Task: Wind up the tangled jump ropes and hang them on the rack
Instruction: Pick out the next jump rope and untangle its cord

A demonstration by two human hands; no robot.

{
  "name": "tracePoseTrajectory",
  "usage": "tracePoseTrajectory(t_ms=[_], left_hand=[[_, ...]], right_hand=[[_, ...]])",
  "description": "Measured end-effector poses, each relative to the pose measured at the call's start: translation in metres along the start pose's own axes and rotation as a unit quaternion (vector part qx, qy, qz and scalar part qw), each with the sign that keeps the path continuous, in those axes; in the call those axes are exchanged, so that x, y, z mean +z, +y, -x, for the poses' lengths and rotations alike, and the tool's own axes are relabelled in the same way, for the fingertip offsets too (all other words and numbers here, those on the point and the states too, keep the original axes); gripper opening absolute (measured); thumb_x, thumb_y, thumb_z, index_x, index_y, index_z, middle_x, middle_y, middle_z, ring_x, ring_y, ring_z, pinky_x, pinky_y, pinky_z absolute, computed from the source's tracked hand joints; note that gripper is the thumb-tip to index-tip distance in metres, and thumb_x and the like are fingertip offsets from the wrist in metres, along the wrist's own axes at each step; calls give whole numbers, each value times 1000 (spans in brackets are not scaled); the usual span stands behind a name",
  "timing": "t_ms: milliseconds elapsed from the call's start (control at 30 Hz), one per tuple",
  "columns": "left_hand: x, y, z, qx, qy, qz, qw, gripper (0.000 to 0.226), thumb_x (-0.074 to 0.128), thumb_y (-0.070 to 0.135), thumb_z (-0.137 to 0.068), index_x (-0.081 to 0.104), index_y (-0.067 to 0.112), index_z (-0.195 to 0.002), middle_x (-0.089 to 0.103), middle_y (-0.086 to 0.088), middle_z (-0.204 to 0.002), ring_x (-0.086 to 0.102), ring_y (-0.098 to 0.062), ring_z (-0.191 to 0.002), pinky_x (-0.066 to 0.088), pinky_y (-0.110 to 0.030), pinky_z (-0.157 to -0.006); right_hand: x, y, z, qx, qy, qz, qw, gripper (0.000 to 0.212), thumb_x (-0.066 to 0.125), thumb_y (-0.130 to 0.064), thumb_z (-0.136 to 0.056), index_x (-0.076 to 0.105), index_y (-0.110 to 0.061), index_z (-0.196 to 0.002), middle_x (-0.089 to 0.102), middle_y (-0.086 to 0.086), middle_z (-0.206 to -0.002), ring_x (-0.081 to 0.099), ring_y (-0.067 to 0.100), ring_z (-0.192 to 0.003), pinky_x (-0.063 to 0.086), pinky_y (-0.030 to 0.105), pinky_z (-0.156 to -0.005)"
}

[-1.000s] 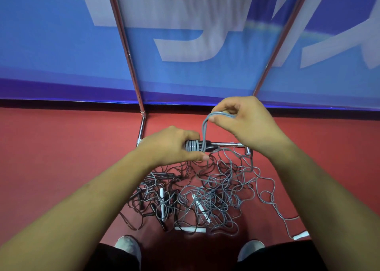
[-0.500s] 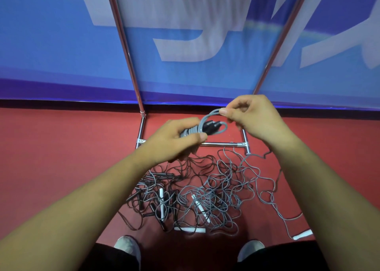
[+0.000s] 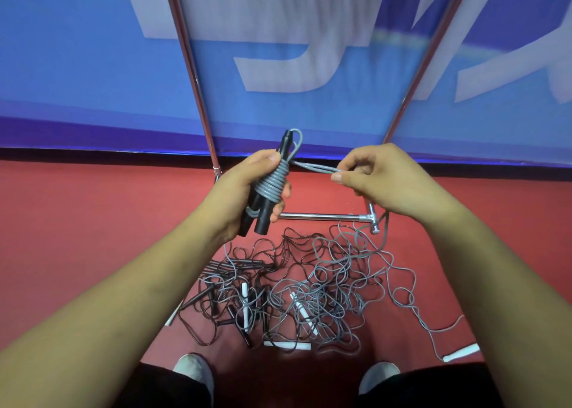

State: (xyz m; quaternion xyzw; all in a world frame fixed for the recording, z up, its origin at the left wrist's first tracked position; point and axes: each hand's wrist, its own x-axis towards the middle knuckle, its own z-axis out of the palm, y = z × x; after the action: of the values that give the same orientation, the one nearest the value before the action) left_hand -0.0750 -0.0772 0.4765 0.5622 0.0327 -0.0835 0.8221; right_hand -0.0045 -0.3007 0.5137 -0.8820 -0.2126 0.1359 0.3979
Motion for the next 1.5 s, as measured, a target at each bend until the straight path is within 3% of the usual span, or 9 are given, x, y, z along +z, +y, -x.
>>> tracePoseTrajectory(t_ms=[133,433,533,667,900,1033,1233,1367,1500], left_hand=[[-2,2,-1,12,38,-68,997,10,54,25,-100,53,15,-99,64,-18,-81,55,-27,-52,48,-29,-51],[-6,1,-6,31,149,-225,962,17,67,18,-95,58,10,-106,71,-12,-82,60,-25,-64,57,-36,-58],[-16,-6,-10,45,182,-332,924,22,73,23,-90,59,14,-105,69,-12,-82,59,-22,-62,58,-47,-62],[-18,-10,-8,66,192,-502,841,30,75,40,-86,53,26,-101,63,9,-81,58,-17,-69,48,-34,-64],[-10,-10,-2,48,37,-719,693,42,61,69,-79,52,40,-108,63,9,-81,63,-23,-82,47,-33,-64],[1,-10,2,67,-27,-698,712,56,53,87,-71,58,51,-114,53,8,-57,52,-8,-58,44,-31,-59],[1,-7,6,128,-91,-541,826,22,64,60,-85,64,44,-100,57,14,-67,51,-5,-59,43,-30,-58],[2,-3,11,112,-111,-391,907,15,68,45,-88,67,33,-97,61,-7,-75,56,-24,-62,47,-33,-54],[5,-3,14,97,-106,-289,947,11,64,37,-89,64,28,-94,59,-19,-72,54,-24,-54,42,-27,-49]], right_hand=[[-2,1,0,22,-12,30,999,17,66,-27,-94,72,-15,-83,65,-2,-59,55,5,-47,42,18,-47],[1,-12,6,62,-78,-26,995,14,68,-29,-92,69,-16,-88,44,2,-55,40,20,-50,34,31,-53],[3,-15,8,73,-67,42,994,19,72,-34,-88,67,-16,-84,52,-2,-56,43,12,-45,35,23,-50],[7,-29,13,4,-79,61,995,19,73,-31,-88,68,-14,-82,45,-12,-43,39,4,-38,29,12,-42],[14,-31,16,-48,-13,33,998,14,72,-26,-87,71,-17,-77,52,-8,-51,43,4,-45,32,16,-45],[12,-24,13,-58,36,22,997,14,73,-30,-87,73,-20,-78,67,-4,-69,53,1,-60,42,22,-60],[10,-12,6,-37,61,-45,996,16,77,-30,-84,74,-16,-78,56,-10,-55,41,2,-50,32,18,-51],[8,0,2,-6,23,-125,992,15,75,-23,-87,70,-9,-83,47,-9,-48,35,6,-46,30,17,-47],[10,2,-1,-2,-17,-95,995,19,68,-26,-93,72,-21,-75,57,-4,-57,43,8,-47,36,18,-48]])
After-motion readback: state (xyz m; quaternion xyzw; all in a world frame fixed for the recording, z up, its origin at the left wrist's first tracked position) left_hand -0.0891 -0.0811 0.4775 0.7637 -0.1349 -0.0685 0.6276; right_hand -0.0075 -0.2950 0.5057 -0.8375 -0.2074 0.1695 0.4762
